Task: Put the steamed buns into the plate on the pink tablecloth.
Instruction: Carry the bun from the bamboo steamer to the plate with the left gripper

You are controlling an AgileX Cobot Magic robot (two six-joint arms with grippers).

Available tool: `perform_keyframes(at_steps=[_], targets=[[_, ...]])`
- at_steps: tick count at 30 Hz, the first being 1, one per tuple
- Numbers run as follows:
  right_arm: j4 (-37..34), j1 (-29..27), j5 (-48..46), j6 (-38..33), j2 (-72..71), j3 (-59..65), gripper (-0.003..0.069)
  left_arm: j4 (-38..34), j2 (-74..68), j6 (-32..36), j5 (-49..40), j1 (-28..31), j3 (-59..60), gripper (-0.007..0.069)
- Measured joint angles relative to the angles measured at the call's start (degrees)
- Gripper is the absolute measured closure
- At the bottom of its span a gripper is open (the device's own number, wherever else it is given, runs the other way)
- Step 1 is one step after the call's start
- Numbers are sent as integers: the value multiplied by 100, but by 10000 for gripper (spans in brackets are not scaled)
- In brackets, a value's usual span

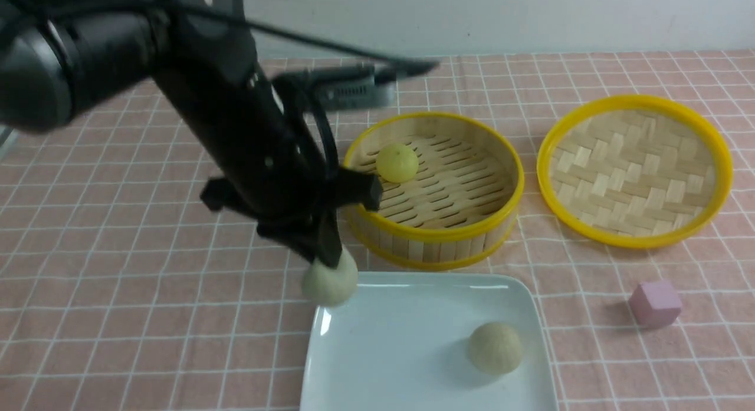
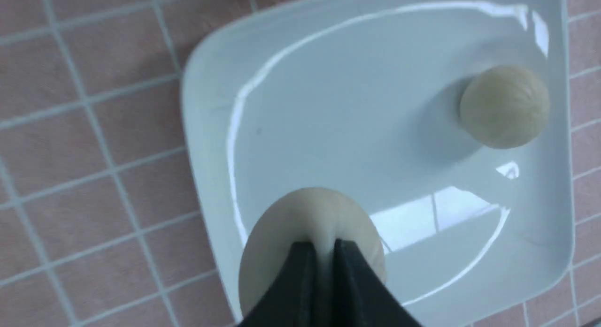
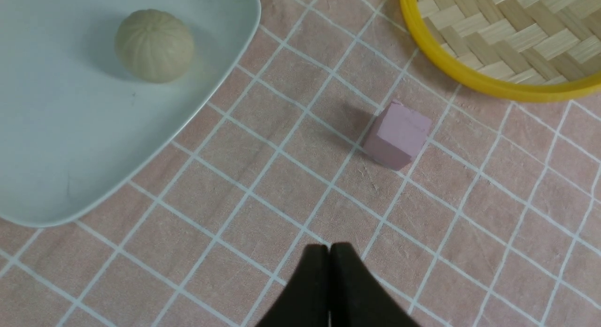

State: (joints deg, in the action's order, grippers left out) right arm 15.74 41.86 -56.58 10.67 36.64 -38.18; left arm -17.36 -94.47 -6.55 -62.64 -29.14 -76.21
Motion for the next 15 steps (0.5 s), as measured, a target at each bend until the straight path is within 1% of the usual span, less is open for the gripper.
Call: perform_keyframes(at_steps=[3,5,6,7,8,9,10,12,15], targets=[[0,0,0,0,0,0,631,-220,-107,172,960,-229,758,545],[7,0,0,0,0,16,627,-228,-269,212,1616,-446,1086,496],[7,0,0,0,0,21,625,-209,-316,212,1794,-486,1145,482],[7,0,0,0,0,37,625,-170,-418,191,2011,-543,1191,448],[10,0,4,0,0,44,624,-145,-501,140,2159,-567,1207,417],[15,0,4,0,0,44,623,-145,-517,127,2159,-567,1205,410],[16,0,4,0,0,50,621,-119,-636,11,2308,-578,1205,363],[21,0,6,0,0,50,617,-95,-705,-119,2391,-585,1205,300],[21,0,11,0,0,50,614,-87,-721,-304,2233,-585,1087,228]])
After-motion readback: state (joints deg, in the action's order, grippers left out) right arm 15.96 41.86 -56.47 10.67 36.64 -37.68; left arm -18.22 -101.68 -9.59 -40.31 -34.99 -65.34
